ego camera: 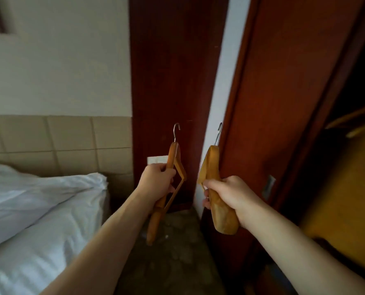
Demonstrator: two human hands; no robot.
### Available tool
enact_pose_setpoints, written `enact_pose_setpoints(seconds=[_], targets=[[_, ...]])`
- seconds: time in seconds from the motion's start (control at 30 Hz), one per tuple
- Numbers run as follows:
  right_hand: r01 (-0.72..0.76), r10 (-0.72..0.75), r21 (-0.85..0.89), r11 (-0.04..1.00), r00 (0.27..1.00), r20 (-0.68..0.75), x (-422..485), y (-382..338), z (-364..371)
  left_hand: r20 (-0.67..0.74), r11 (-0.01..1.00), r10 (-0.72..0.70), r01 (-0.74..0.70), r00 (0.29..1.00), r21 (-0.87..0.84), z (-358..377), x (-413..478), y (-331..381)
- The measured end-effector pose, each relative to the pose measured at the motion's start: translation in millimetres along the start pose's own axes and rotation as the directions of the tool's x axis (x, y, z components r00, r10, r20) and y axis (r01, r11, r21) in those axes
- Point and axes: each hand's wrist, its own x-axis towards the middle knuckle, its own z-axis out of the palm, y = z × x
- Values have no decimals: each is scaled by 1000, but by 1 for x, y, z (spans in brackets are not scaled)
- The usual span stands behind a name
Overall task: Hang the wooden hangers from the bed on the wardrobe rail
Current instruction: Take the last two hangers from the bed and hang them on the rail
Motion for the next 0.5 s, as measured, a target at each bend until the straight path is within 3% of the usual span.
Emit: enact_pose_setpoints(seconds=[0.27, 0.5], targets=[[-37, 59, 83, 996, 958, -282, -59, 21, -146, 303, 996, 87, -87, 949, -12, 162, -25, 48], [-43, 124, 172, 984, 860, -496, -90, 31, -231, 582, 985, 162, -163, 797, -51, 272, -39, 87]])
